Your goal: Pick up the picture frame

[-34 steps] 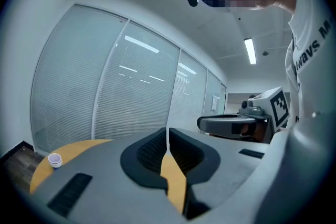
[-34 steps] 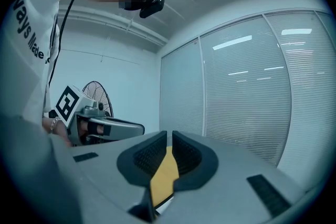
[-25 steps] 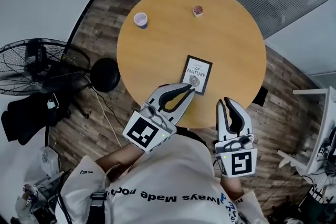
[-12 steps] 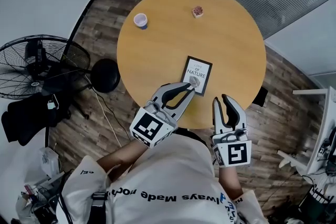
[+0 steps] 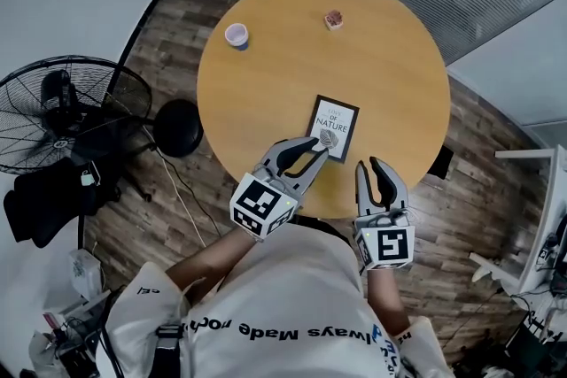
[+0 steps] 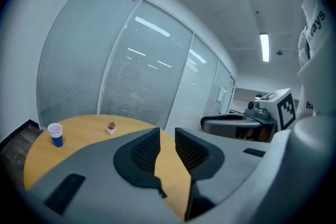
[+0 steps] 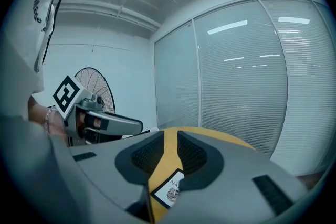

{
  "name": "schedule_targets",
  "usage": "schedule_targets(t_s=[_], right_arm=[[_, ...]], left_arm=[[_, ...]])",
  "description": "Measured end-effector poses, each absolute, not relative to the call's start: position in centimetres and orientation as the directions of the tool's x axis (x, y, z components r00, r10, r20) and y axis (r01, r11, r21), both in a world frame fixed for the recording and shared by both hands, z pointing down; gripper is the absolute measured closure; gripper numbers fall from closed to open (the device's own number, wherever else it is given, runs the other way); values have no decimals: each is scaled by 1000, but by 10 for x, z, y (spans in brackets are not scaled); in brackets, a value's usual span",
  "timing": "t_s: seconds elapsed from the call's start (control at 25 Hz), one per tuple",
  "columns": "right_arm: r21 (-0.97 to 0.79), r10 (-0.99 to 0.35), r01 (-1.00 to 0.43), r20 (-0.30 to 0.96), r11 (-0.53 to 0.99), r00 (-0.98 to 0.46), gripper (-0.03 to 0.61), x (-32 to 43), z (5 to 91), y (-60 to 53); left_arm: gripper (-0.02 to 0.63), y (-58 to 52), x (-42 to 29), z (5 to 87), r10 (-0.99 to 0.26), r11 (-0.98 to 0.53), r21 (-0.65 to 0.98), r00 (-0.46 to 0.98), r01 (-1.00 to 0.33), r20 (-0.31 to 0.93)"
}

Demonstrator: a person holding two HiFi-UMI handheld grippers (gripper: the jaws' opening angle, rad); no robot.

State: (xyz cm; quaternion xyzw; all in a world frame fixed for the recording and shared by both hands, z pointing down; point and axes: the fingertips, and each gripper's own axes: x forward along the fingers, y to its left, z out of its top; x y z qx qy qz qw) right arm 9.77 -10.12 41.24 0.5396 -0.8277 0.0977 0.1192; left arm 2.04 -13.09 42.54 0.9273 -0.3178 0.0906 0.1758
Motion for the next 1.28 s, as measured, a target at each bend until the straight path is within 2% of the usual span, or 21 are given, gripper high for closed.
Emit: schedule_targets(t_s=[1.28], right_arm=[[-69,-801,-928,484,367,-353,503,121,545,-121]], left_arm=[[514,-159,22,567,-516,-671,265,692,-693,504]])
